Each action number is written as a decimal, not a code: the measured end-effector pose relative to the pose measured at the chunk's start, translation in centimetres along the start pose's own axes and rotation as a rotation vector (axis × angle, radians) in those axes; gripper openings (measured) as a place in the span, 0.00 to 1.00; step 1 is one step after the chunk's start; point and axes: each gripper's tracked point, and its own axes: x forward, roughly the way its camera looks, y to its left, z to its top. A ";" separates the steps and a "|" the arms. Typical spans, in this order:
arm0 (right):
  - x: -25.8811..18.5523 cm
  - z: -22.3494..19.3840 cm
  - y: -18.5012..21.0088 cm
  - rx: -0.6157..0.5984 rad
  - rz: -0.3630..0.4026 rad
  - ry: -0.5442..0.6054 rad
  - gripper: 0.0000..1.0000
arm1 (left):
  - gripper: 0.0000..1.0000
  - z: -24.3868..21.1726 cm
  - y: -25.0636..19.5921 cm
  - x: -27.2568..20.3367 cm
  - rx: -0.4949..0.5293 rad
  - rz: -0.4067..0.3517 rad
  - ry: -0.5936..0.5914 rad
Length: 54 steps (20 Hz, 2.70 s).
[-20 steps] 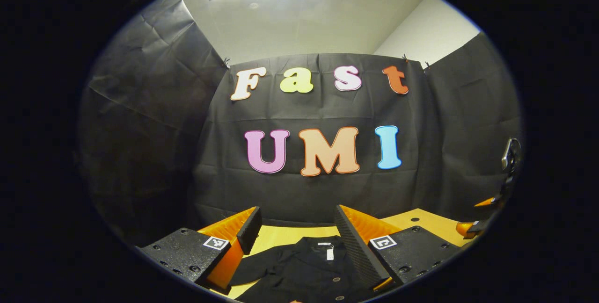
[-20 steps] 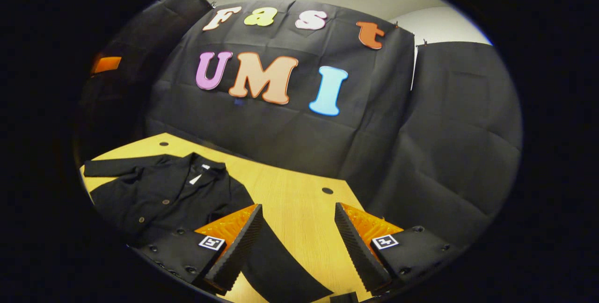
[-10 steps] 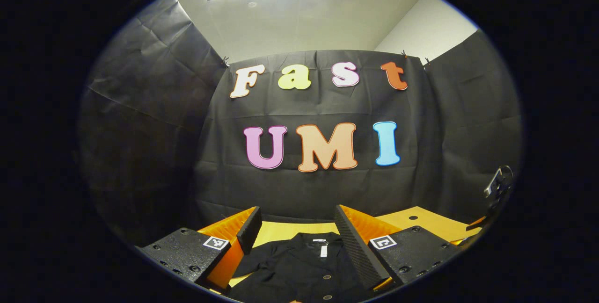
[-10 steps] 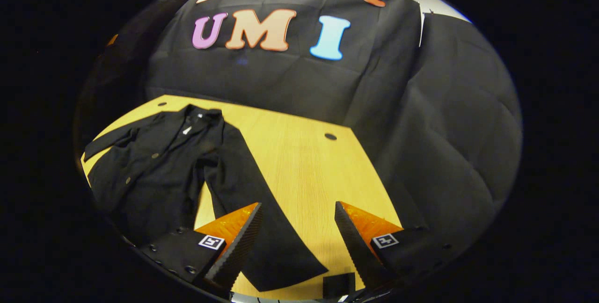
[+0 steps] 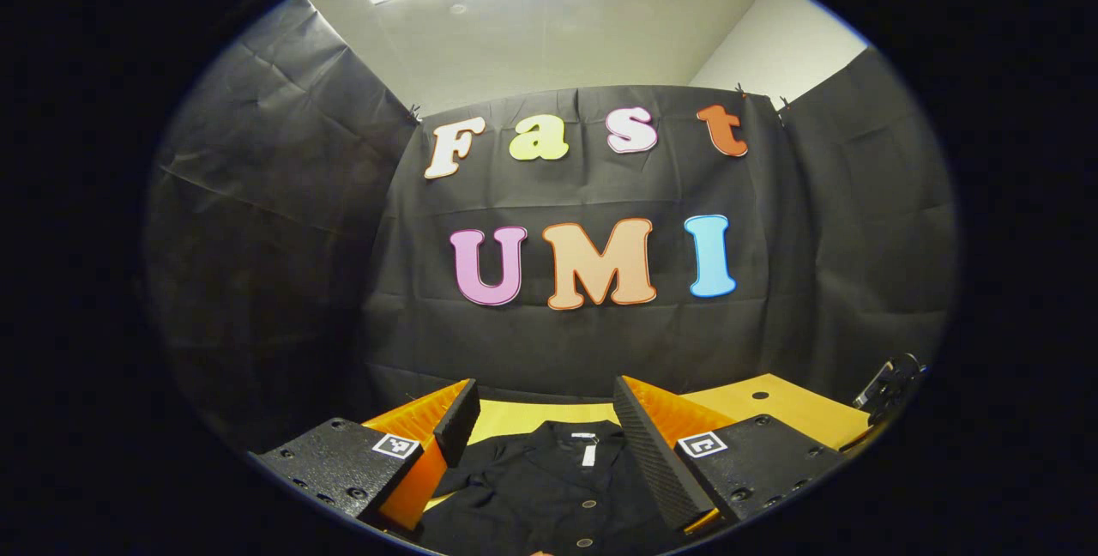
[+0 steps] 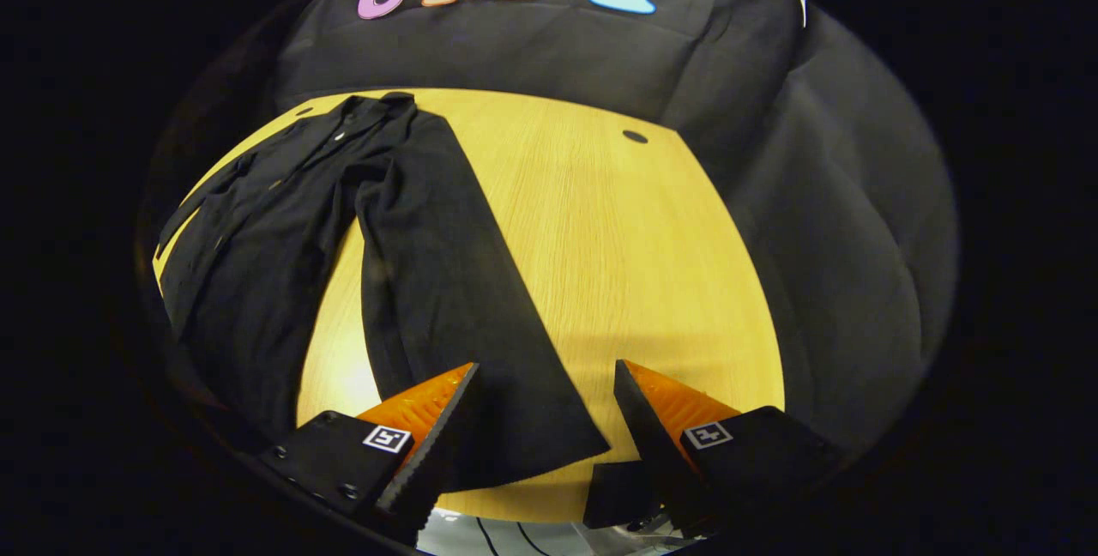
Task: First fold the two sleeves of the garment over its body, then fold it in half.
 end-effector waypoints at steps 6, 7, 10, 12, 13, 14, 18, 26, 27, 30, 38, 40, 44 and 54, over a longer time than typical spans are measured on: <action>1.2 -2.8 1.1 0.012 0.070 0.100 0.98 | 0.93 0.0 -2.1 -0.2 0.002 -0.027 0.004; 1.2 -3.3 1.4 0.037 0.096 0.121 0.98 | 0.93 0.1 -2.1 -0.1 0.003 -0.029 0.002; 1.1 -3.3 2.0 0.139 0.126 0.126 0.81 | 0.93 -0.2 -2.1 0.1 -0.005 -0.037 0.011; 1.3 -3.2 2.2 0.156 0.133 0.119 0.48 | 0.93 -0.8 -2.0 0.2 -0.027 -0.046 0.026; 1.2 -3.1 2.3 0.182 0.120 0.123 0.28 | 0.93 -0.9 -1.7 0.3 -0.033 -0.048 0.029; 1.3 -3.2 2.3 0.193 0.112 0.123 0.07 | 0.93 -1.1 -1.2 0.4 -0.039 -0.045 0.029; 0.6 -0.8 2.4 0.300 0.062 0.046 0.03 | 0.93 -1.5 1.3 1.2 -0.069 -0.046 0.030; -3.2 9.8 2.8 0.424 0.008 -0.197 0.02 | 0.93 -1.4 7.4 2.8 -0.051 -0.032 0.021; -3.6 10.8 3.2 0.415 0.005 -0.210 0.03 | 0.93 -1.6 8.0 3.1 -0.049 -0.028 0.022; -4.8 13.8 5.1 0.392 0.018 -0.259 0.02 | 0.93 -2.0 9.9 3.2 -0.042 -0.012 0.027; -6.7 23.0 13.4 0.297 0.114 -0.374 0.03 | 0.93 -3.2 16.1 3.0 -0.031 0.050 0.057; -6.9 25.0 15.6 0.267 0.133 -0.396 0.02 | 0.93 -3.4 17.7 3.0 -0.035 0.068 0.064; -7.2 27.5 20.0 0.212 0.169 -0.411 0.00 | 0.93 -4.0 20.7 3.2 -0.031 0.101 0.072; -6.6 32.9 31.4 0.127 0.244 -0.430 0.02 | 0.93 -6.4 28.1 3.3 -0.024 0.145 0.115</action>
